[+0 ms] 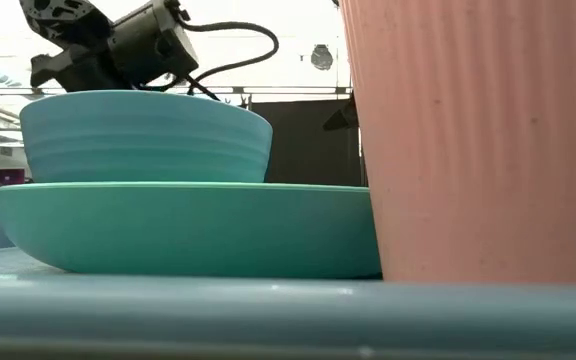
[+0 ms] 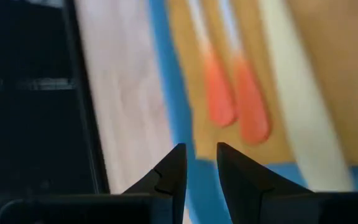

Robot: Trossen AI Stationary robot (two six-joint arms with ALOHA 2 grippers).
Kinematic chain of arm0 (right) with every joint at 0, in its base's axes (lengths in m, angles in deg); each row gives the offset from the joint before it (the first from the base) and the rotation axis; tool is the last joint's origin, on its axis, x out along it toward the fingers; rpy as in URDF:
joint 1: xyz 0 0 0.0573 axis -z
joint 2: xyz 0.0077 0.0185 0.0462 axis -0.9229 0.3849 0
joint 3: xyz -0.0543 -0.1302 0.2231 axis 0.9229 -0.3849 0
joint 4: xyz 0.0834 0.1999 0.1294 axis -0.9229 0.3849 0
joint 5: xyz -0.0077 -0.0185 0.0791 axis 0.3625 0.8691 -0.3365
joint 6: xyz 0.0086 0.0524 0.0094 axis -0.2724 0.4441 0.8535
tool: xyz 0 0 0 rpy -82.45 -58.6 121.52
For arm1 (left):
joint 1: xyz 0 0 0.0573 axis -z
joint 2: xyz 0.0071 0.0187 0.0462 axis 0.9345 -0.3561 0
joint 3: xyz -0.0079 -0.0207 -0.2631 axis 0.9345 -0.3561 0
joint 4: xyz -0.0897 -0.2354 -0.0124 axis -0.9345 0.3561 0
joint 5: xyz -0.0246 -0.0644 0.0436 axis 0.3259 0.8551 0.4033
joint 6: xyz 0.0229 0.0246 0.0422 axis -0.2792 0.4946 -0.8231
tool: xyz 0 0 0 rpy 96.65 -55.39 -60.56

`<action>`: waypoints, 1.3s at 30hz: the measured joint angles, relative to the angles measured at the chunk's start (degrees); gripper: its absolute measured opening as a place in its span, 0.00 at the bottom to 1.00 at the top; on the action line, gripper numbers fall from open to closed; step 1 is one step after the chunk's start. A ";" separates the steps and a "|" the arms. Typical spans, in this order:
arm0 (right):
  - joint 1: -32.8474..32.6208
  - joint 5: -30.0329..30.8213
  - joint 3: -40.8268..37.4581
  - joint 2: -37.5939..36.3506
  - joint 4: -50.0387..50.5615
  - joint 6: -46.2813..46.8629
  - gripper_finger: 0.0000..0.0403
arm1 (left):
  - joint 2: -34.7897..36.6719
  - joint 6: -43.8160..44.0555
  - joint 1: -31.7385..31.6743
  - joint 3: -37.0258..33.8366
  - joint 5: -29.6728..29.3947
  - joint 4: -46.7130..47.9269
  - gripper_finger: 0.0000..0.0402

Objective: Set up tray
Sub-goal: Adjust the blue bowl on the plate

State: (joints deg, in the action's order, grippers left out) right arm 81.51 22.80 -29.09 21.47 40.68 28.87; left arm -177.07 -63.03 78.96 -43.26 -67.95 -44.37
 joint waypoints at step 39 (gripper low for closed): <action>-0.37 -14.41 0.04 -1.49 1.24 5.07 0.00 | 16.35 48.36 4.23 0.23 54.04 -10.96 0.02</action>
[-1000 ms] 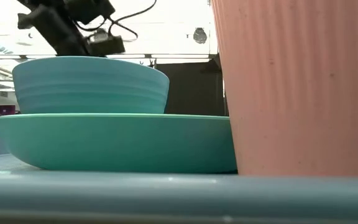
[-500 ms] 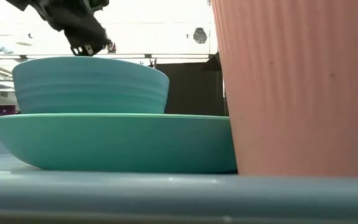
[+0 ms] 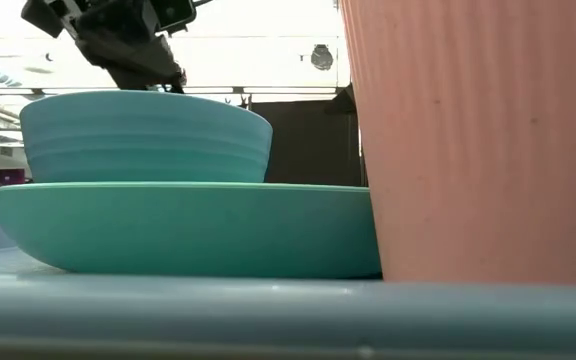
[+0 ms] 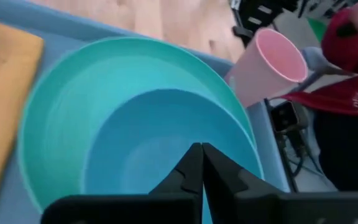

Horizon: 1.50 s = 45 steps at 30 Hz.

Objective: Set up tray
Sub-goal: Adjust the blue bowl on the plate

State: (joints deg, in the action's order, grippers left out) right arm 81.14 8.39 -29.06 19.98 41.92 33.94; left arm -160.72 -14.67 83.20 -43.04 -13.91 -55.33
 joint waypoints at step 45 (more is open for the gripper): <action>-1.16 -0.15 -8.84 0.00 -18.35 5.14 0.00 | -20.94 -7.89 -1.59 13.37 9.08 2.94 0.00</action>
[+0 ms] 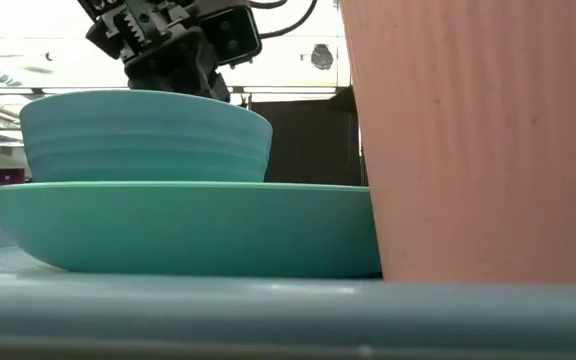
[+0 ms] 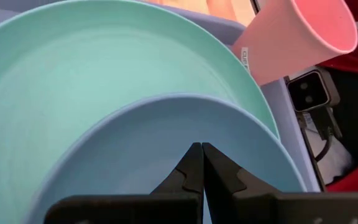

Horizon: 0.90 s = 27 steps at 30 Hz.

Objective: Set up tray
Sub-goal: Adjust the blue bowl on the plate

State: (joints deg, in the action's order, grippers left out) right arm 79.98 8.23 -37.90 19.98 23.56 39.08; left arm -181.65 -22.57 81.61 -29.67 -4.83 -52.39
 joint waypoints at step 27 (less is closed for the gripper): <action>0.00 0.11 0.00 0.00 -1.39 0.01 0.00 | -8.02 -3.53 -1.31 5.14 3.06 -7.37 0.00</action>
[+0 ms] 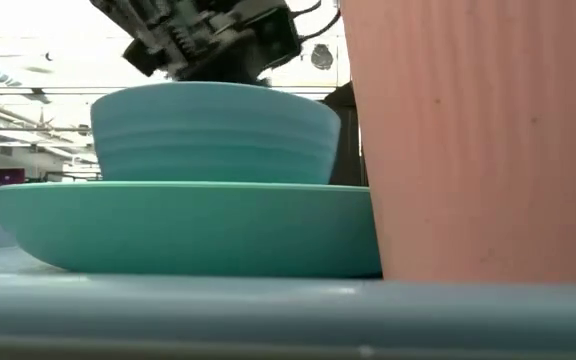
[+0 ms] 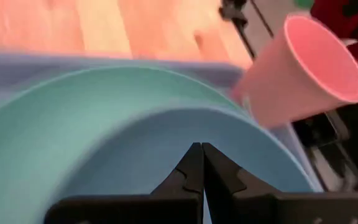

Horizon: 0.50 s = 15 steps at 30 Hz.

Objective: Set up tray
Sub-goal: Adjust the blue bowl on the plate

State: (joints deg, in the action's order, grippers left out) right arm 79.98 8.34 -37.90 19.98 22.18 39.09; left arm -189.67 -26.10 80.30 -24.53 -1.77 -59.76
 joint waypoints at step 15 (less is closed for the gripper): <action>0.00 -0.02 -0.02 0.00 0.54 0.01 0.00 | -4.52 -1.77 0.00 3.45 -2.12 0.95 0.00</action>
State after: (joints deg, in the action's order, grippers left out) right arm 79.98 8.32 -37.93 19.98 22.71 39.09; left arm -194.19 -27.87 80.29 -21.08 -3.89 -58.82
